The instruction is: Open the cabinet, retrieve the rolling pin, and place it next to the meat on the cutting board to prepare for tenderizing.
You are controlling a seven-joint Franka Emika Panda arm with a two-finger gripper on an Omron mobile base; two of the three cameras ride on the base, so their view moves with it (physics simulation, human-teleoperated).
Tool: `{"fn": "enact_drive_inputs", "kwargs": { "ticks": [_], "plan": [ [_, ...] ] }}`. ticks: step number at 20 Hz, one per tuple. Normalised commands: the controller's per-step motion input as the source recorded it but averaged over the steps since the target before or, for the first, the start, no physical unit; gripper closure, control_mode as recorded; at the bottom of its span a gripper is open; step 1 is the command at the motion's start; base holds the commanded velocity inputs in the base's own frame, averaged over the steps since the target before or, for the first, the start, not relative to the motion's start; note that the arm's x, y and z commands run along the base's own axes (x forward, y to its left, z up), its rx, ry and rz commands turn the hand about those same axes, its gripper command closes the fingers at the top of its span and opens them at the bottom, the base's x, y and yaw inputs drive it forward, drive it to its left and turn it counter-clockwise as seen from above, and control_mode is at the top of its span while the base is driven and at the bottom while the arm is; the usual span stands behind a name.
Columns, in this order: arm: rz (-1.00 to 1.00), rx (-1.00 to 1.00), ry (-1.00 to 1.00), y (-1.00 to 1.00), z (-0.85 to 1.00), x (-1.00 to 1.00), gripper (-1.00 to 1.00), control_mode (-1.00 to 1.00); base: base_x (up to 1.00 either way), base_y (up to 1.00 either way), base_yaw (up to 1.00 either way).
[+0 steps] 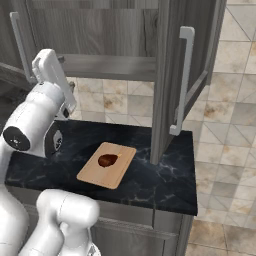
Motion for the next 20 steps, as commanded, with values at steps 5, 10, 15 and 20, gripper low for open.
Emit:
{"fn": "enact_drive_inputs", "kwargs": {
  "ticks": [5,10,15,20],
  "plan": [
    [0.35,0.13,0.02,-0.16,-0.02,0.85,-1.00,-1.00,0.00,0.00,0.00],
    [0.34,0.05,0.00,0.00,-0.14,0.62,-1.00,-1.00,0.00,0.00,0.00],
    [0.28,0.02,0.00,0.07,-0.17,0.23,-1.00,-1.00,0.00,0.00,0.00],
    [0.27,0.00,0.00,0.16,-0.04,0.36,-1.00,-1.00,0.00,0.00,0.00]
  ]
}}
